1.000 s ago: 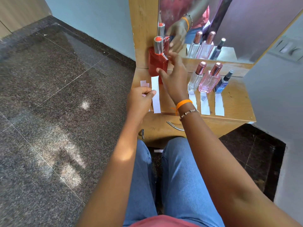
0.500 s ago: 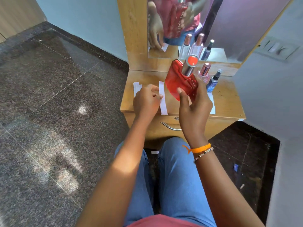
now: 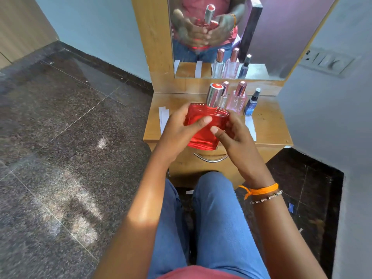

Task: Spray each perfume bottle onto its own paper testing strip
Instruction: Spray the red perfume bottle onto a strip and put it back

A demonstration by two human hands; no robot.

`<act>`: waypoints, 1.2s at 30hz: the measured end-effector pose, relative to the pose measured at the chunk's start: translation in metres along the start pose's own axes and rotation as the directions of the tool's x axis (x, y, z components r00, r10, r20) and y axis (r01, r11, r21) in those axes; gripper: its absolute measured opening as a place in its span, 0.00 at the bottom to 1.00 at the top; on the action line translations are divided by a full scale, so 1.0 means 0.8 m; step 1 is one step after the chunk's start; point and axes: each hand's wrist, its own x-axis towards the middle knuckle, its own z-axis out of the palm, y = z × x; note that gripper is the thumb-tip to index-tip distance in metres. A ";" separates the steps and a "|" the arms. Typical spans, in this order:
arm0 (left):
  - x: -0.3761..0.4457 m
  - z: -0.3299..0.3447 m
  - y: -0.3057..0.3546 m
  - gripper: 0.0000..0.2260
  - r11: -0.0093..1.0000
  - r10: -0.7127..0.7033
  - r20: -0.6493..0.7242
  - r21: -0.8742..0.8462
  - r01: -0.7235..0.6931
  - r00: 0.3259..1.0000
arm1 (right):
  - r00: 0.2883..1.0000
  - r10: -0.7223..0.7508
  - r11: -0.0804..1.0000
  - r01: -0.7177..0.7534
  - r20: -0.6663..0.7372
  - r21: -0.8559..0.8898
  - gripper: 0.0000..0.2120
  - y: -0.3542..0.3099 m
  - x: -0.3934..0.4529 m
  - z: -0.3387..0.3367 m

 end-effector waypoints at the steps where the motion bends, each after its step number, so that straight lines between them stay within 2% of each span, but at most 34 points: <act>1: -0.003 0.002 0.001 0.13 0.998 0.031 -0.036 0.048 -0.029 0.999 | 0.999 -0.027 0.997 0.026 -0.018 -0.073 0.20 -0.006 -0.001 0.001; 2: -0.006 0.004 0.004 0.14 0.992 0.065 -0.069 0.112 -0.057 0.995 | 0.996 -0.058 0.993 0.051 -0.064 -0.108 0.22 -0.013 0.000 0.004; 3: -0.009 0.005 0.005 0.14 0.979 0.097 -0.090 0.189 -0.078 0.991 | 0.988 -0.081 0.995 0.072 -0.131 -0.068 0.23 -0.021 0.001 0.007; 6: -0.016 0.010 0.008 0.14 0.908 0.164 -0.080 0.401 -0.119 0.983 | 0.945 -0.020 0.944 0.125 -0.327 0.304 0.18 -0.046 0.013 0.019; 7: -0.019 0.013 0.008 0.14 0.887 0.186 -0.076 0.443 -0.134 0.980 | 0.926 0.024 0.919 0.128 -0.377 0.373 0.15 -0.052 0.018 0.024; 10: -0.026 0.019 0.010 0.13 0.907 0.172 -0.040 0.396 -0.142 0.984 | 0.847 0.148 0.862 0.143 -0.511 0.487 0.06 -0.066 0.031 0.033; 11: -0.027 0.017 0.010 0.13 0.920 0.156 -0.010 0.365 -0.142 0.988 | 0.841 0.168 0.835 0.156 -0.514 0.527 0.06 -0.068 0.033 0.032; 13: -0.027 0.009 0.012 0.11 0.961 0.104 0.077 0.251 -0.121 0.992 | 0.899 0.174 0.770 0.130 -0.402 0.625 0.10 -0.073 0.036 0.025; 16: -0.030 -0.002 0.014 0.09 1.000 -0.006 0.204 0.013 0.003 0.979 | 0.984 0.160 0.716 -0.061 -0.078 0.695 0.13 -0.076 0.037 0.010; 19: -0.032 -0.011 0.004 0.08 0.980 -0.076 0.345 -0.146 0.133 0.935 | 0.976 0.121 0.627 -0.216 0.180 0.749 0.13 -0.067 0.039 0.002; 21: -0.037 -0.014 -0.008 0.14 0.929 -0.099 0.453 -0.276 0.245 0.886 | 0.947 0.002 0.512 -0.276 0.320 0.814 0.13 -0.060 0.041 0.001; 23: -0.045 -0.012 -0.017 0.18 0.872 -0.126 0.485 -0.362 0.330 0.865 | 0.900 -0.159 0.426 -0.308 0.406 0.850 0.11 -0.057 0.045 -0.002; 25: -0.048 -0.010 -0.021 0.17 0.874 -0.147 0.485 -0.345 0.343 0.862 | 0.899 -0.210 0.461 -0.257 0.385 0.850 0.06 -0.059 0.053 -0.006; 26: -0.048 -0.011 -0.021 0.16 0.898 -0.159 0.477 -0.295 0.327 0.865 | 0.917 -0.192 0.493 -0.218 0.349 0.842 0.06 -0.059 0.057 -0.006; 29: -0.040 -0.021 -0.016 0.12 0.951 -0.187 0.417 -0.150 0.271 0.889 | 0.961 -0.129 0.527 -0.141 0.243 0.838 0.18 -0.040 0.067 -0.003; 30: -0.038 -0.025 -0.016 0.12 0.953 -0.188 0.387 -0.152 0.263 0.903 | 0.975 -0.098 0.592 -0.103 0.198 0.799 0.20 -0.031 0.068 0.001; 33: -0.040 -0.039 -0.016 0.14 0.941 -0.140 0.327 -0.248 0.228 0.934 | 0.994 -0.040 0.869 -0.015 0.100 0.494 0.18 -0.007 0.071 0.020; 35: -0.039 -0.050 -0.018 0.20 0.935 -0.121 0.268 -0.293 0.201 0.956 | 0.995 -0.051 0.976 0.032 0.083 0.217 0.20 0.008 0.077 0.034; 36: -0.039 -0.055 -0.019 0.22 0.936 -0.113 0.238 -0.301 0.184 0.965 | 0.996 -0.062 0.995 0.058 0.057 0.079 0.22 0.018 0.082 0.041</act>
